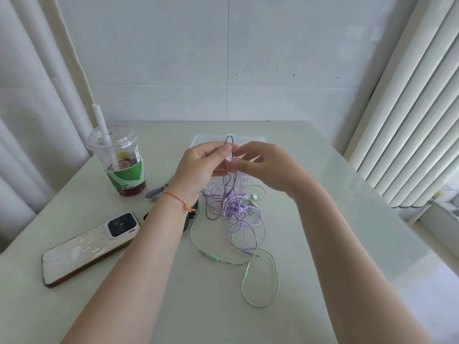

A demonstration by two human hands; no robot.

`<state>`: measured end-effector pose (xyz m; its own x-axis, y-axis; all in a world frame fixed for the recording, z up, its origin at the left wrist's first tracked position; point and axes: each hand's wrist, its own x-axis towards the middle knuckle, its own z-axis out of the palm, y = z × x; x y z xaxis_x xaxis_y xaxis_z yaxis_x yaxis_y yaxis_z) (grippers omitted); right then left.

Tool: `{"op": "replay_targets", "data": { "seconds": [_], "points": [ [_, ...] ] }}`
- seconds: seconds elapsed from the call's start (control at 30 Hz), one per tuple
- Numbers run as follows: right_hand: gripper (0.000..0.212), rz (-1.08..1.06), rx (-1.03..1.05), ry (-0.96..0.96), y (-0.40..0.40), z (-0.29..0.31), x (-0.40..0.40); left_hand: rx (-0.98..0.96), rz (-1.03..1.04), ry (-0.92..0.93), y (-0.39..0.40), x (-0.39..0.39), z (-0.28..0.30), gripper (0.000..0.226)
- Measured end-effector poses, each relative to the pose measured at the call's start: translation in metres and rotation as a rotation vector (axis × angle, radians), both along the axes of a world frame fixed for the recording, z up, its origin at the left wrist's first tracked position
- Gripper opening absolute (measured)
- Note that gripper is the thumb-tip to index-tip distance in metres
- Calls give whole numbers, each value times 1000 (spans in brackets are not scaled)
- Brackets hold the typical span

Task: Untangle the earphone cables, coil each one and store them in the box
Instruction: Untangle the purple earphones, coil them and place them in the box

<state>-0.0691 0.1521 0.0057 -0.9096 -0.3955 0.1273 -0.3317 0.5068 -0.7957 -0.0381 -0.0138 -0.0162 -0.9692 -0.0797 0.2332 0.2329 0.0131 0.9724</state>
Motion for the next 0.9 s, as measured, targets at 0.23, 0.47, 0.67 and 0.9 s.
{"op": "replay_targets", "data": {
  "seconds": [0.23, 0.47, 0.67, 0.9],
  "points": [
    [31, 48, -5, -56, -1, -3, 0, 24, -107, 6, -3, 1, 0, 19],
    [32, -198, -338, -30, 11, 7, -7, -284, -12, -78, -11, -6, -10, 9],
    [36, -517, -654, -4, 24, 18, -6, -822, 88, -198, -25, -12, -27, 11],
    [33, -637, -401, -12, 35, 17, -6, -619, 266, -96, -36, -12, -20, 18]
  ]
}}
